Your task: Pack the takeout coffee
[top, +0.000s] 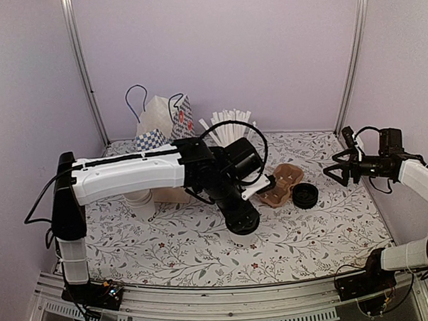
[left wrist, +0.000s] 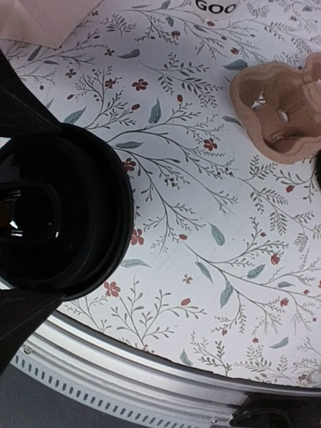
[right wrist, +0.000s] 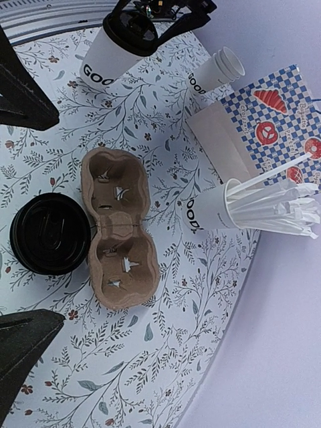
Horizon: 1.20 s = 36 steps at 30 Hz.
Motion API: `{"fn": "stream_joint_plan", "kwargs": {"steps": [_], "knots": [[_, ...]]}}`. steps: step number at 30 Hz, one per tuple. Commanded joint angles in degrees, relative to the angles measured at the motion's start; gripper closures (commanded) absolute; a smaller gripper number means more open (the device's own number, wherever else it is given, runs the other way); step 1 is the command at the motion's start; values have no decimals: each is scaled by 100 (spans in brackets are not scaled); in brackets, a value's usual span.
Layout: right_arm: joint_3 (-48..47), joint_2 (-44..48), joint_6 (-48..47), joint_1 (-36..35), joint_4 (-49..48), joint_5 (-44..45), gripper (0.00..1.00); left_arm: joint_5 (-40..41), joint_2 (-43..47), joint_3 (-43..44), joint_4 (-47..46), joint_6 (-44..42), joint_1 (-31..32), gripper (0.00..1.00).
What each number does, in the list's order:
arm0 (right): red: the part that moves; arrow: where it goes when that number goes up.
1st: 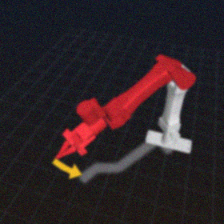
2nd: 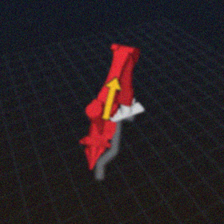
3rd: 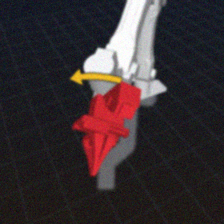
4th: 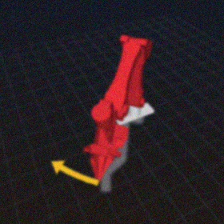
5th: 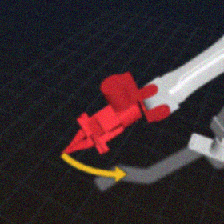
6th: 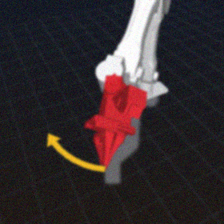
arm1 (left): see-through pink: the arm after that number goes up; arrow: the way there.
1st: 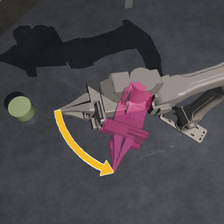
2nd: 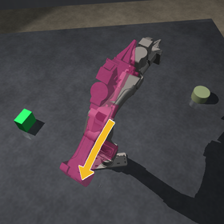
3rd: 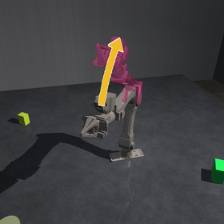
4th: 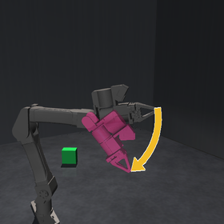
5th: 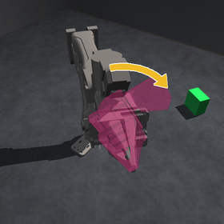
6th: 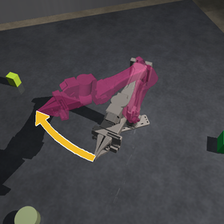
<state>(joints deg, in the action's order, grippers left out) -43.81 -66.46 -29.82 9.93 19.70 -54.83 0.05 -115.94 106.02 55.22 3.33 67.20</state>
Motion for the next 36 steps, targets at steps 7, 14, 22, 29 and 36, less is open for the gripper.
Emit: {"fn": "stream_joint_plan", "kwargs": {"steps": [7, 14, 22, 29, 36], "knots": [[12, -30, -46, 8, 71, -91, 4, 185, 184, 110, -108, 58, -557, 38], [-185, 22, -266, 2, 471, 40, 5, -178, -416, 1052, -107, -150, -503, 39], [-524, -187, -468, -13, 1085, -116, 8, -117, -884, 1462, 30, -324, -246, 39], [-664, -79, -930, -432, 1560, 60, 9, -216, -1067, 1544, -10, -325, -94, 30], [-1083, -258, -1251, -1241, 2133, 539, 9, -181, -1092, 1639, -42, -325, -40, 21]]}}
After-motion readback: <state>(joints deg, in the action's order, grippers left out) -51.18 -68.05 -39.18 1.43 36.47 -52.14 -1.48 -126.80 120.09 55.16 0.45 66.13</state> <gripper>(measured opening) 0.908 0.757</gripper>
